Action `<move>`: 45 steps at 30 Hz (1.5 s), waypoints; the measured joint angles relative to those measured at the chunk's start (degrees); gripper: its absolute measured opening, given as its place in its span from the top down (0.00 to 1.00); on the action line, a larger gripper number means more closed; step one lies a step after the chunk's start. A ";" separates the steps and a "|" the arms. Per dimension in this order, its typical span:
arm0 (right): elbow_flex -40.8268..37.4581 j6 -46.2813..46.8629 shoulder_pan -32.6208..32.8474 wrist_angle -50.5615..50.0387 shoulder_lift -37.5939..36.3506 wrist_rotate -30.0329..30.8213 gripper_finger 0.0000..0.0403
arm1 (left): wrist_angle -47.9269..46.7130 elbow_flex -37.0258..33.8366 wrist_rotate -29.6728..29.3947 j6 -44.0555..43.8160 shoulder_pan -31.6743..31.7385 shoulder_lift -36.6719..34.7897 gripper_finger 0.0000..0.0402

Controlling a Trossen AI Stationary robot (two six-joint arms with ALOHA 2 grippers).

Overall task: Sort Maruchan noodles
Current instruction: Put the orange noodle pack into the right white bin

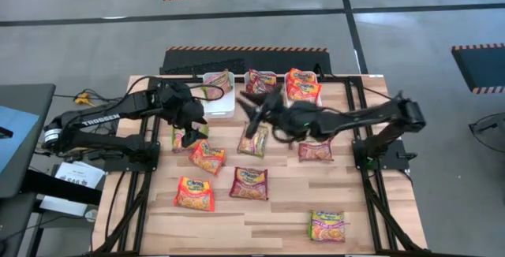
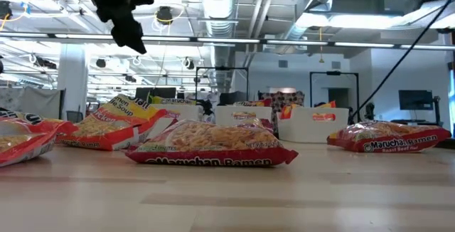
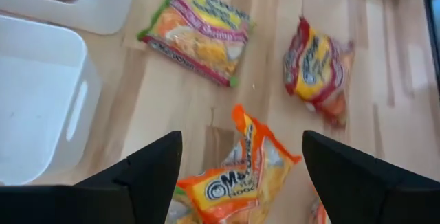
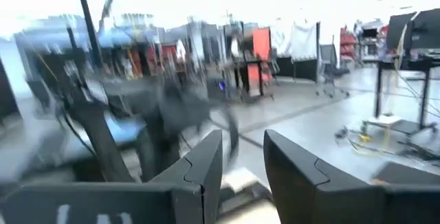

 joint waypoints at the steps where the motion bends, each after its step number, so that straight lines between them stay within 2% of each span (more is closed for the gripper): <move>1: 0.00 0.03 -0.12 -0.28 -1.53 -0.09 0.67 | -0.68 -0.04 0.29 1.05 0.00 0.24 0.29; 8: -0.08 4.50 0.10 -2.10 -9.02 -0.39 0.67 | -1.36 -0.07 2.97 8.10 -0.09 4.69 0.29; 12: -0.08 5.62 0.58 -4.10 -11.17 -3.05 0.67 | -1.65 -0.07 3.18 12.36 -0.09 8.91 0.29; 20: -0.11 5.78 0.56 -4.41 -11.86 -3.36 0.67 | -1.97 -0.07 5.12 17.05 -0.09 17.21 0.29; 37: -0.11 5.74 0.52 -7.94 -11.86 -3.09 0.67 | -1.80 -0.04 9.81 19.00 -1.85 33.90 0.29; 41: -0.11 5.74 0.52 -8.75 -11.86 -3.08 0.67 | -1.73 -0.04 10.26 18.70 -3.09 35.57 0.36; 45: -0.11 5.70 0.52 -8.83 -11.86 -3.09 0.67 | -1.28 -0.04 11.04 18.23 -3.93 35.65 0.53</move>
